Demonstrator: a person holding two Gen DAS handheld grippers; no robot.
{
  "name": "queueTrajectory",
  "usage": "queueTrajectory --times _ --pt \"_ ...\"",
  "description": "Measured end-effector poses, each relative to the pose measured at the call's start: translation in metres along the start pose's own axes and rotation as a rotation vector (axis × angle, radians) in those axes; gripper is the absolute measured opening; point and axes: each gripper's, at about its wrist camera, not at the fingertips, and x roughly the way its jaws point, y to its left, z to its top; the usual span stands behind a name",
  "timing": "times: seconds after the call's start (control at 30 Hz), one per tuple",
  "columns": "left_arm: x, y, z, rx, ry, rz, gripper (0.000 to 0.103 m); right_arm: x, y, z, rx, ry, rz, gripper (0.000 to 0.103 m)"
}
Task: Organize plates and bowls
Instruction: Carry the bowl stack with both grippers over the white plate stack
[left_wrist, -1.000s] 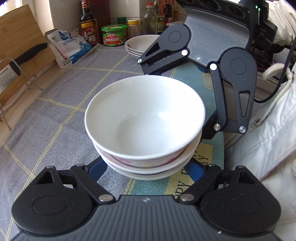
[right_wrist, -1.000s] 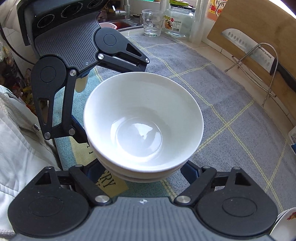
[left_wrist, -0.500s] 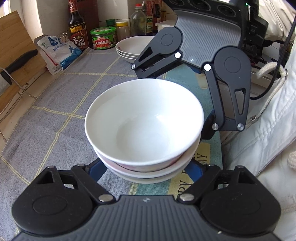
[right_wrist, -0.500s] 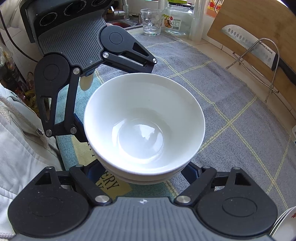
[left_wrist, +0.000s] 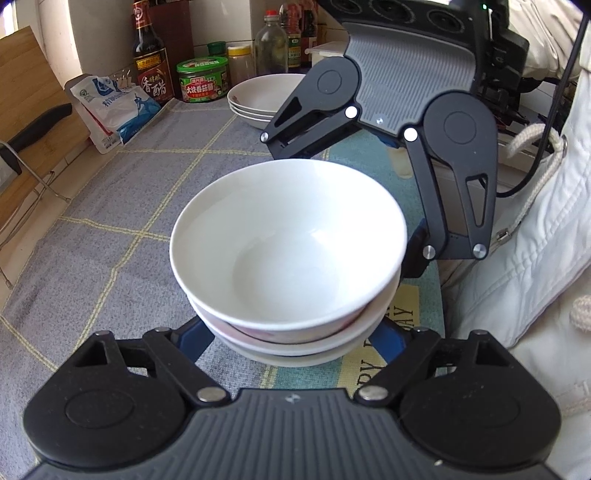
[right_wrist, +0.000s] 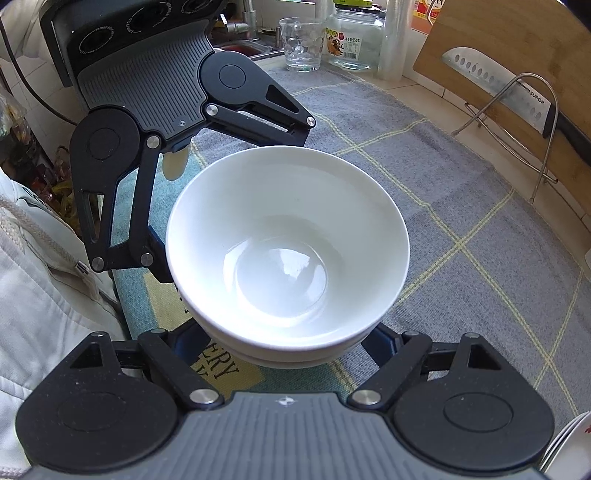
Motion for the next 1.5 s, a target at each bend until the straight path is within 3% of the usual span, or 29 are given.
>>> queueTrajectory --times 0.27,0.6,1.1,1.5 --pt "-0.001 0.0 0.014 -0.004 -0.002 0.014 0.088 -0.011 -0.002 -0.003 -0.009 -0.01 -0.006 0.09" --pt "0.018 -0.003 0.061 -0.004 -0.037 0.041 0.088 -0.053 -0.033 -0.027 -0.026 -0.028 -0.027 0.09" --pt "0.084 0.0 0.166 0.067 -0.112 0.066 0.088 -0.132 -0.106 -0.097 -0.032 -0.043 -0.113 0.09" --pt "0.153 0.003 0.221 0.078 -0.109 0.021 0.088 -0.15 -0.164 -0.154 0.018 0.0 -0.138 0.09"
